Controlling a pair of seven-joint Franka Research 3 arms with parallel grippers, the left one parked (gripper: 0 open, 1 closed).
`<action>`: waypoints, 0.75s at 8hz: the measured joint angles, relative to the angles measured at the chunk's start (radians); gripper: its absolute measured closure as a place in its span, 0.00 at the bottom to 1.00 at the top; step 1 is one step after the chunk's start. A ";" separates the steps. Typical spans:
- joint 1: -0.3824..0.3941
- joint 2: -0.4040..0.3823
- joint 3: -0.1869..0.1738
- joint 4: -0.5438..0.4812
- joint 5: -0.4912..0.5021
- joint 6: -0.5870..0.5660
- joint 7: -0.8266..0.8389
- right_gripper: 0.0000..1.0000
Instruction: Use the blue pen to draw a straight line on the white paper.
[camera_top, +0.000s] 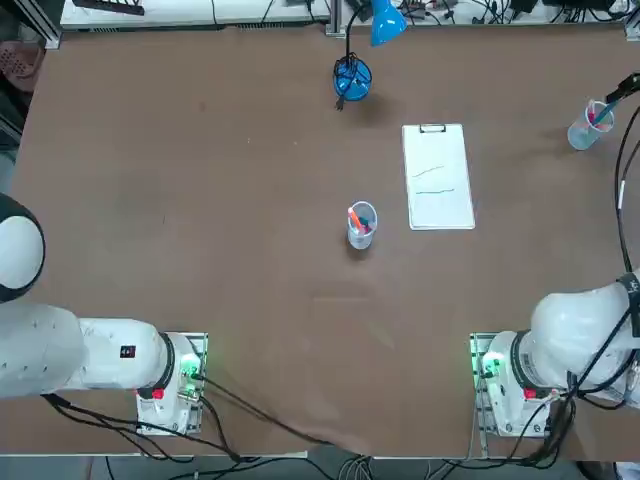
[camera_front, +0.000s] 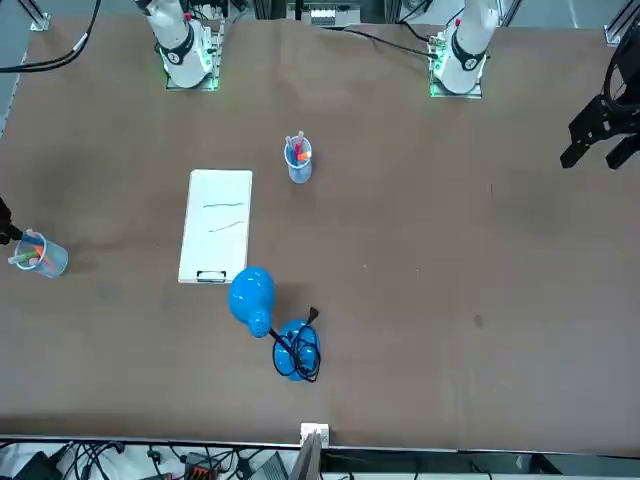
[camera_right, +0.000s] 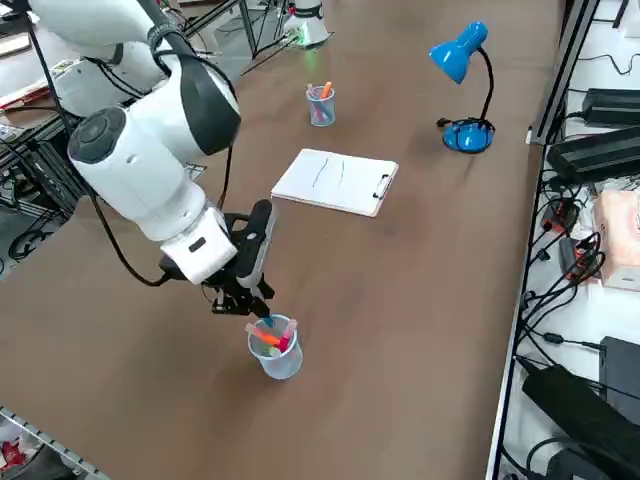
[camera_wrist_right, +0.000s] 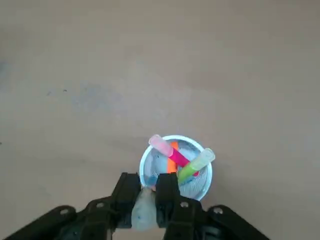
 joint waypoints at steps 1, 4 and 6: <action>-0.001 0.003 0.000 0.000 0.000 0.001 -0.002 0.76; 0.000 0.004 0.008 0.032 0.001 -0.003 -0.003 0.24; 0.001 0.000 0.011 0.117 0.001 -0.106 0.008 0.00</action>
